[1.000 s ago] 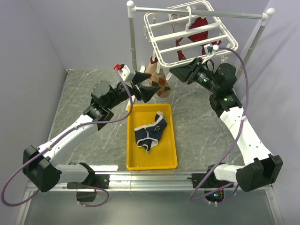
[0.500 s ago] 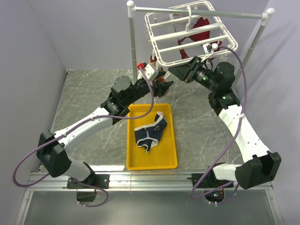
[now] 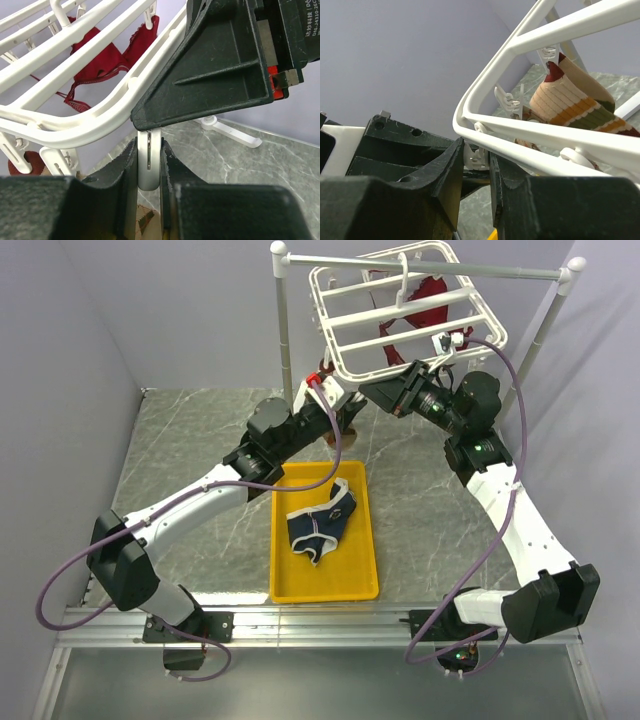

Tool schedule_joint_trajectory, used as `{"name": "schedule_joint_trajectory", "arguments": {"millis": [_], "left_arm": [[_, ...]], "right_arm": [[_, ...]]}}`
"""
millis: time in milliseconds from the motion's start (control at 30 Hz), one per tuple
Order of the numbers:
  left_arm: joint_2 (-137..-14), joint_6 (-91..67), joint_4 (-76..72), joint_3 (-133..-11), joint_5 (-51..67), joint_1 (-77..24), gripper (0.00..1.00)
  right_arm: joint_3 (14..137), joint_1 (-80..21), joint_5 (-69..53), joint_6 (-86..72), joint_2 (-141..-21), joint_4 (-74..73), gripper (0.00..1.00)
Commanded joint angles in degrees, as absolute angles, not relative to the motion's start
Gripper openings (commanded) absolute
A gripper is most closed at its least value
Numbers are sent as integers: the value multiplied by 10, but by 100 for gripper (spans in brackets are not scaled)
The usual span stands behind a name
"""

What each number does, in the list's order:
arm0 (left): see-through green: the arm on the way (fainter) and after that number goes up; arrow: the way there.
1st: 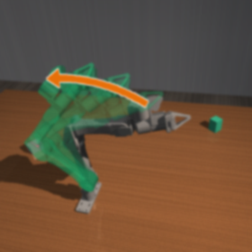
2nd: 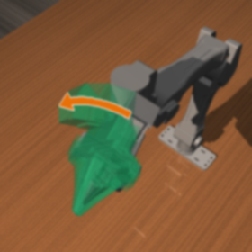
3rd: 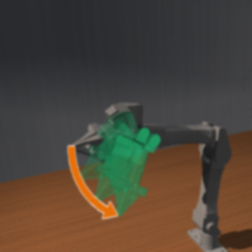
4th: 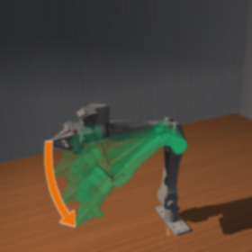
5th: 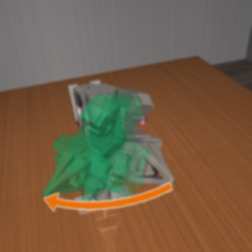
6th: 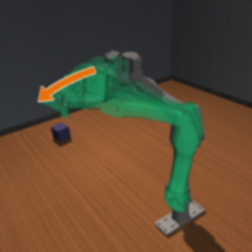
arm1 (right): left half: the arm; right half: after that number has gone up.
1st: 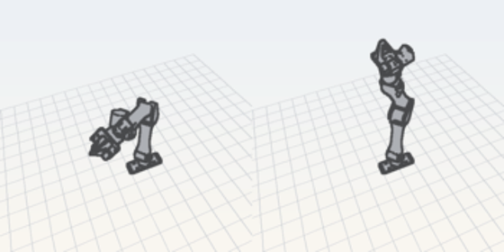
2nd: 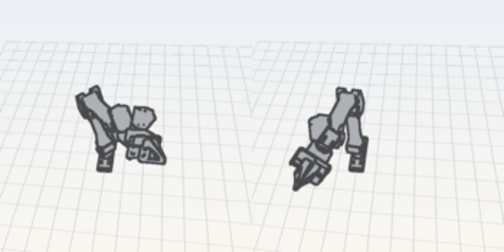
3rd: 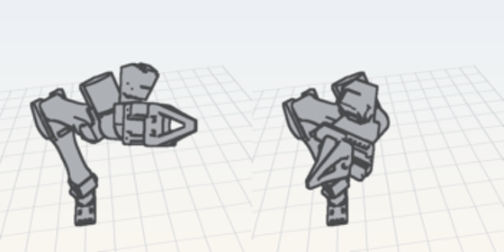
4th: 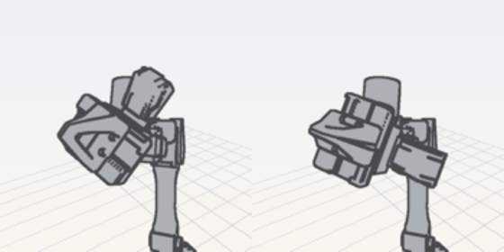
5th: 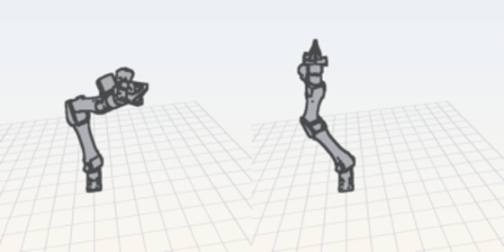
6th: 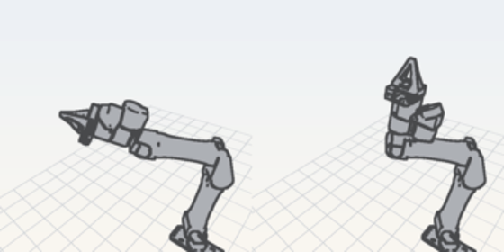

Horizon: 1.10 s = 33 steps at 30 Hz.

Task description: Clip the underwear to the hanger

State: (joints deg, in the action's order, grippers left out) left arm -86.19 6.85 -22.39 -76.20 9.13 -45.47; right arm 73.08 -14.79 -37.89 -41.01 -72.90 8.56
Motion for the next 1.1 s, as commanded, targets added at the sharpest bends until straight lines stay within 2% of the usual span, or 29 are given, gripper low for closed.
{"name": "schedule_joint_trajectory", "arguments": {"millis": [0, 67, 100, 200, 233, 333, 367, 433, 633, 700, 733, 767, 800, 867, 900, 1000, 1067], "left_arm": [[-859, 65, -235, -786, 86, -458, 0], [-859, 67, -234, -785, 83, -461, 0], [-859, 69, -233, -783, 83, -461, 0], [-859, 69, -231, -780, 77, -461, 0], [-860, 68, -230, -781, 76, -461, 0], [-860, 66, -231, -782, 76, -461, 0], [-860, 65, -231, -781, 76, -461, 0], [-861, 66, -230, -783, 76, -461, 0], [-861, 66, -232, -780, 82, -461, 0], [-862, 67, -228, -782, 84, -462, 0], [-862, 68, -225, -783, 86, -462, 6], [-863, 67, -223, -783, 89, -464, 12], [-860, 66, -220, -782, 90, -464, 25], [-858, 65, -214, -777, 88, -465, 40], [-853, 59, -205, -774, 85, -465, 48], [-830, 45, -193, -754, 68, -461, 61], [-805, 30, -187, -719, 85, -454, 63]], "right_arm": [[757, -149, -374, -387, -727, 80, 25], [764, -149, -369, -383, -729, 76, 29], [766, -150, -367, -381, -730, 76, 35], [773, -154, -364, -372, -730, 69, 45], [773, -154, -363, -370, -730, 66, 46], [772, -156, -362, -361, -728, 59, 45], [769, -155, -362, -360, -728, 59, 41], [769, -156, -359, -355, -728, 56, 38], [775, -160, -359, -356, -734, 57, 38], [775, -163, -362, -359, -735, 61, 31], [773, -163, -363, -360, -736, 64, 27], [771, -161, -366, -362, -735, 67, 19], [770, -162, -366, -365, -735, 69, 16], [767, -162, -371, -367, -734, 73, 7], [767, -162, -372, -371, -734, 74, 6], [769, -161, -374, -370, -733, 73, 1], [771, -160, -378, -369, -734, 71, 0]]}}
